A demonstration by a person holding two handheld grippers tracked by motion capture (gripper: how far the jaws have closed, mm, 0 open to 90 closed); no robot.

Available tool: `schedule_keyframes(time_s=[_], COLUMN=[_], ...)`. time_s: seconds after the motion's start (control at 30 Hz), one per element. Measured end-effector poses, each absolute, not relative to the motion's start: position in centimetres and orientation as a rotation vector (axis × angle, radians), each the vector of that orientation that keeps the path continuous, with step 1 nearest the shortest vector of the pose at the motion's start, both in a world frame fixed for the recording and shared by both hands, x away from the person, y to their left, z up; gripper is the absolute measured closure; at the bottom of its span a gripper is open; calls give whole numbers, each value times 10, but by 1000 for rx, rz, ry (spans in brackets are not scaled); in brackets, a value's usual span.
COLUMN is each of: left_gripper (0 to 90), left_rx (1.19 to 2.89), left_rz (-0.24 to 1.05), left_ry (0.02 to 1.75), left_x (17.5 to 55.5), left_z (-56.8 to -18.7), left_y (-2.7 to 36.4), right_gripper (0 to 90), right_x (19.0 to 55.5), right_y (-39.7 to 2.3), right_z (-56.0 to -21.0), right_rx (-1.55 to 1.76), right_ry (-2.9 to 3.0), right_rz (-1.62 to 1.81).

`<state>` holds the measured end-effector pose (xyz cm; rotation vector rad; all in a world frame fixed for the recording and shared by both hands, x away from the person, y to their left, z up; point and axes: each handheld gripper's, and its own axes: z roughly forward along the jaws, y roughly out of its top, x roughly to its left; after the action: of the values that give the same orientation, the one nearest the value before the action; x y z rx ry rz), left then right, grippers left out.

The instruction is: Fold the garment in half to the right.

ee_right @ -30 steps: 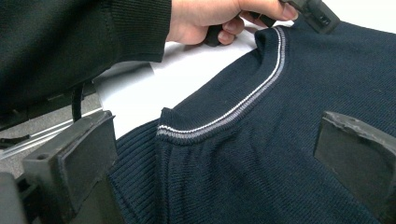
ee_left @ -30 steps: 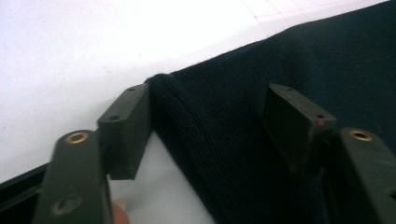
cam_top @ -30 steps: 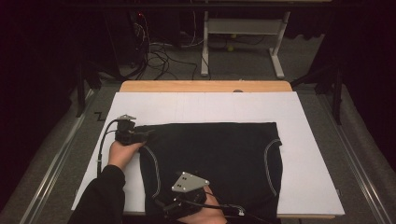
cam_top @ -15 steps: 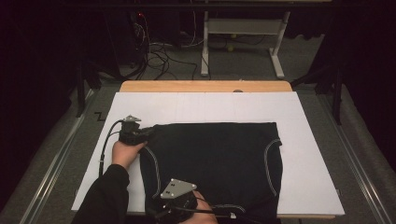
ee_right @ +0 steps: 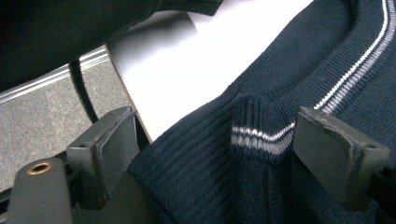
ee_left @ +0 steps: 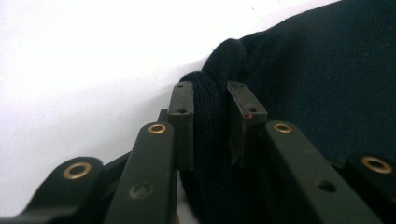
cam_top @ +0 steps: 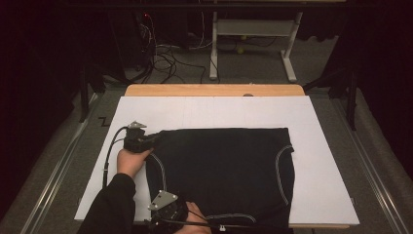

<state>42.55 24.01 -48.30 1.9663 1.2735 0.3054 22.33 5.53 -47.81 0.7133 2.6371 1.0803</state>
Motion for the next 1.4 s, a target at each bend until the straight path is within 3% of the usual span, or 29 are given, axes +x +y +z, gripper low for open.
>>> schedule_keyframes(time_s=[0.33,0.7,0.9,1.4], left_gripper=[694,694,694,697], left_rx=[1973,1964,1957,1942], left_rz=[327,314,301,272], left_ry=[1272,1277,1279,1311], left_x=[424,424,424,424], left_z=[-483,-483,-483,-481], left_y=[238,239,241,241], right_gripper=[347,653,710,723], right_x=[219,223,231,230], right_y=[61,53,48,19], right_z=[-479,-477,-473,-445], right_rx=[693,713,766,758], right_ry=[2556,2512,2554,2476], right_rz=[966,934,966,1183])
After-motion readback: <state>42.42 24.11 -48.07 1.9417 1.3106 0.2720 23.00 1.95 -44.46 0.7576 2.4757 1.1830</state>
